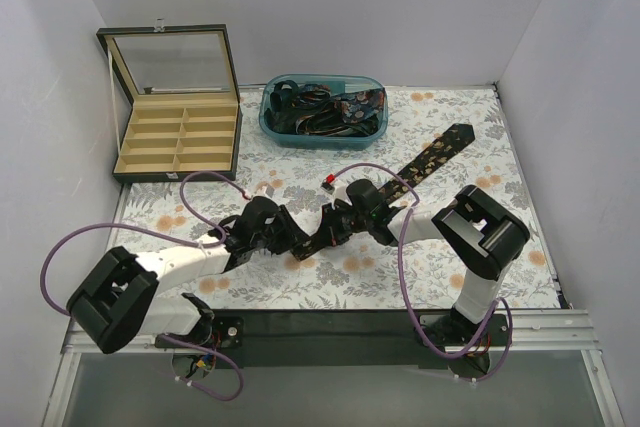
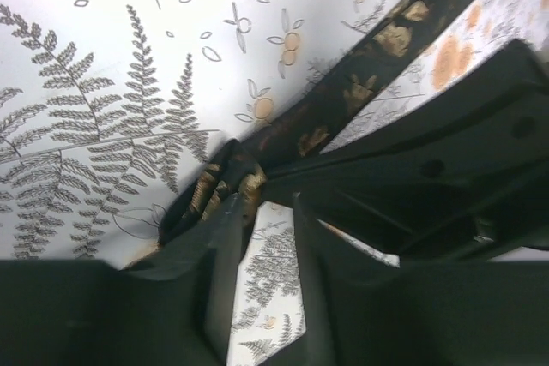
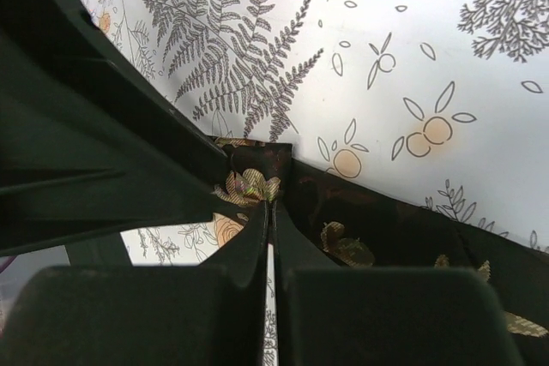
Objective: Roll the ties
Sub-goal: Roll the tie
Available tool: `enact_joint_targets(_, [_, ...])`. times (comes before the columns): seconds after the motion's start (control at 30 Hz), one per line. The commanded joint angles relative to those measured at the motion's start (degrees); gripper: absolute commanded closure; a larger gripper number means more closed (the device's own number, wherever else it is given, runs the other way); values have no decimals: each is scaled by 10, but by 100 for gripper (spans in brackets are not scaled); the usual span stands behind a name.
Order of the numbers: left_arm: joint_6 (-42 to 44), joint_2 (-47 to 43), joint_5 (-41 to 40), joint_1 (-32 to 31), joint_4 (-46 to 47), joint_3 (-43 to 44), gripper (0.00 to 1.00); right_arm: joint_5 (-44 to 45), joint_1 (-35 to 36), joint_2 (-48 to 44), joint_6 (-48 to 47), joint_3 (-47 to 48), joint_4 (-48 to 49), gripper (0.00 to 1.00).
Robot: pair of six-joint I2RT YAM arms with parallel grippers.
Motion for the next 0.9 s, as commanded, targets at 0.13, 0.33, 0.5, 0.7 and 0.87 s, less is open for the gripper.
enact_joint_targets(0.13, [175, -94, -53, 2, -88, 47, 39, -2, -8, -22, -1, -7, 8, 99])
enact_joint_targets(0.33, [283, -83, -42, -13, -122, 63, 31, -2, -8, -23, -6, -1, -1, 99])
enact_joint_targets(0.5, [341, -33, -88, -74, -157, 90, 30, -1, -9, -26, -8, 2, -10, 99])
enact_joint_targets(0.7, [377, 30, -152, -123, -179, 119, 34, -2, -8, -30, -10, 4, -15, 99])
enact_joint_targets(0.87, [398, 62, -184, -135, -176, 134, 38, -3, -9, -31, -14, 3, -17, 99])
